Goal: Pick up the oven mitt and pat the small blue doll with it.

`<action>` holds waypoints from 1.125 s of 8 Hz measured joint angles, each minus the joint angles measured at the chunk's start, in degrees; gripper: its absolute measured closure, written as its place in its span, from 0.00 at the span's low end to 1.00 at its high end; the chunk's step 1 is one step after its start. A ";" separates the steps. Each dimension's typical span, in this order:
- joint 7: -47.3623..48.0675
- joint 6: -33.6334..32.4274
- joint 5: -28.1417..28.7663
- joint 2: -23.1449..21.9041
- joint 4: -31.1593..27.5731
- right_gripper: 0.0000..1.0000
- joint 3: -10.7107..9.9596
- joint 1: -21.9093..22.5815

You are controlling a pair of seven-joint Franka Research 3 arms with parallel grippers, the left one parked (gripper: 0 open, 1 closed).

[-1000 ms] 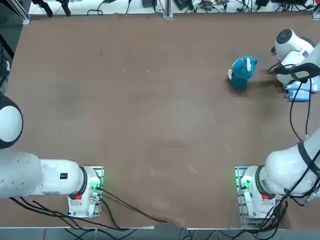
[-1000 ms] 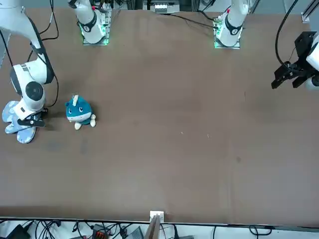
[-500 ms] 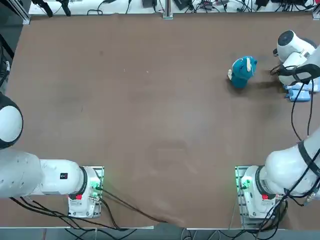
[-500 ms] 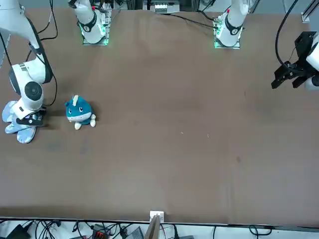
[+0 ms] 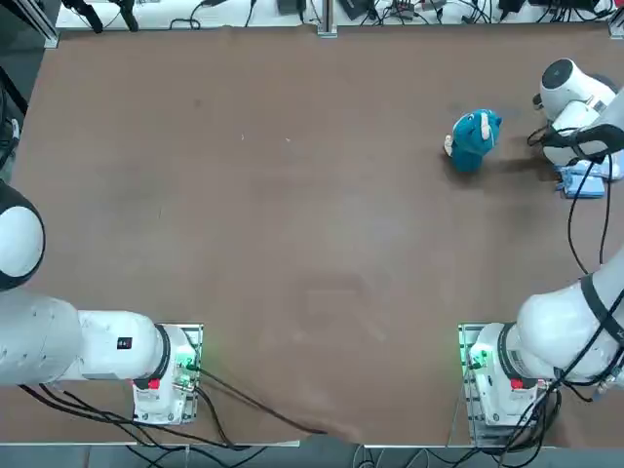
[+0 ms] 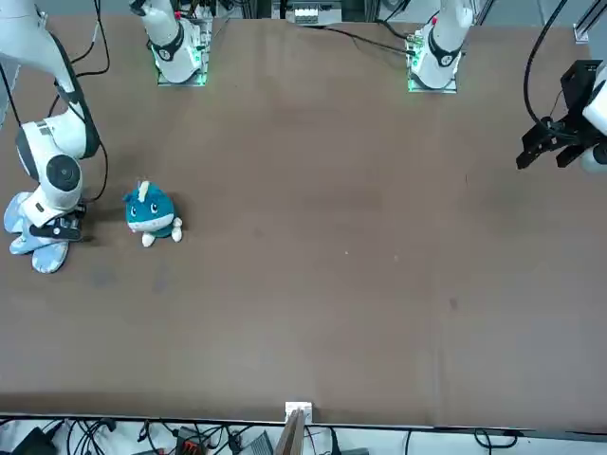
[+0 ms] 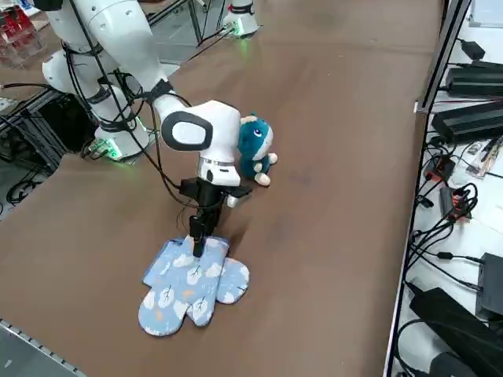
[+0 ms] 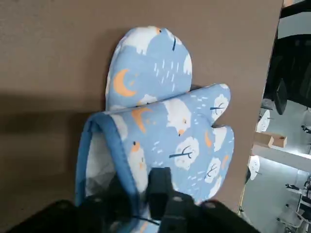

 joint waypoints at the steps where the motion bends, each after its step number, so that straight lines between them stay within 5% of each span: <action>1: 0.00 0.00 -0.02 -0.01 0.23 0.94 0.00 0.00; 9: -9.71 -2.02 -0.12 -9.65 2.21 0.95 0.00 0.02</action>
